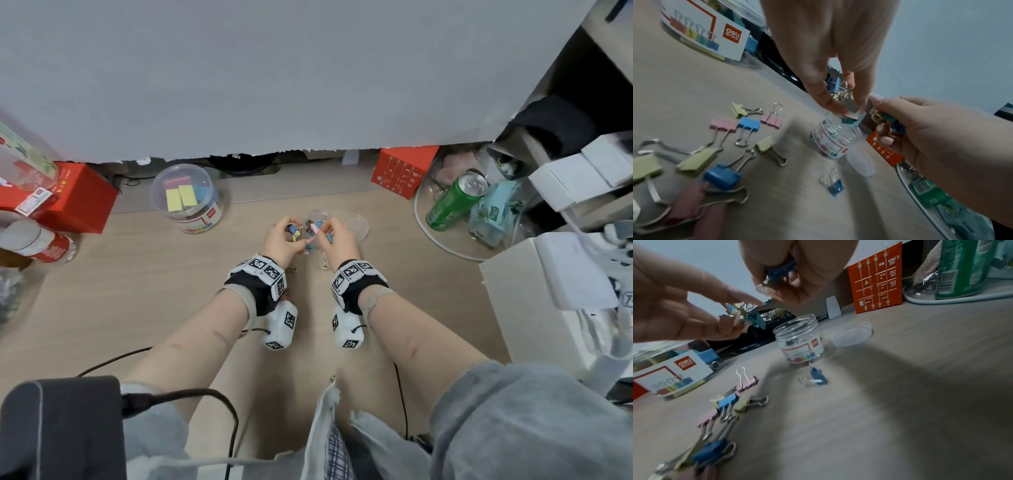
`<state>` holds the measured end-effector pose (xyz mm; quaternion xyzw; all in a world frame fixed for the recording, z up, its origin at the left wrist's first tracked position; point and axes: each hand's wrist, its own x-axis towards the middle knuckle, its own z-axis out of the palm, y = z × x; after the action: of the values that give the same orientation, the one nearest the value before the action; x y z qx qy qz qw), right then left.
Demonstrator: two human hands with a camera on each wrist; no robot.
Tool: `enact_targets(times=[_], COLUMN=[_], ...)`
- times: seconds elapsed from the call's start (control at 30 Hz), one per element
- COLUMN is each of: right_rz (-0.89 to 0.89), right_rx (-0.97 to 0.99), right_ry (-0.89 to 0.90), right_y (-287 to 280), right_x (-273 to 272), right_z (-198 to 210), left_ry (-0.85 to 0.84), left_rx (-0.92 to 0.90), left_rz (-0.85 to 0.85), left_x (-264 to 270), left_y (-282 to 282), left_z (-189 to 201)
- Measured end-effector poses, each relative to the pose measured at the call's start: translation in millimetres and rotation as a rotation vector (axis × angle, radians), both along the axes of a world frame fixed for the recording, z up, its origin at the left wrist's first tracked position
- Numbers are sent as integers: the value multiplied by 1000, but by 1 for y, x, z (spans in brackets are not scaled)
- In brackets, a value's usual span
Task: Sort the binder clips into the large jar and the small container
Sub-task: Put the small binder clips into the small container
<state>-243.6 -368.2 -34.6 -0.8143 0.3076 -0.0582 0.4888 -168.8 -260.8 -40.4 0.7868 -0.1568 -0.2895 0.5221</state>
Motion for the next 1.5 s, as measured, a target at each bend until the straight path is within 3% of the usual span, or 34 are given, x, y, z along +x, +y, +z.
enact_targets(times=[0.2, 0.37, 0.6, 1.0, 1.33, 1.5], right_rz=[-59, 5, 21, 93, 13, -21], right_rx=[4, -28, -12, -55, 28, -168], right_ry=[46, 194, 251, 137, 47, -15], right_y=[-26, -32, -36, -33, -24, -17], right_x=[15, 32, 44, 33, 28, 15], right_z=[8, 8, 6, 12, 6, -4], left_ry=[-12, 1, -10, -34, -96, -122], left_rx=[-46, 114, 236, 217, 166, 181], left_rz=[71, 33, -71, 4, 29, 47], left_x=[6, 15, 17, 18, 15, 17], left_y=[-25, -40, -44, -32, -14, 8], left_z=[17, 12, 14, 8, 4, 0])
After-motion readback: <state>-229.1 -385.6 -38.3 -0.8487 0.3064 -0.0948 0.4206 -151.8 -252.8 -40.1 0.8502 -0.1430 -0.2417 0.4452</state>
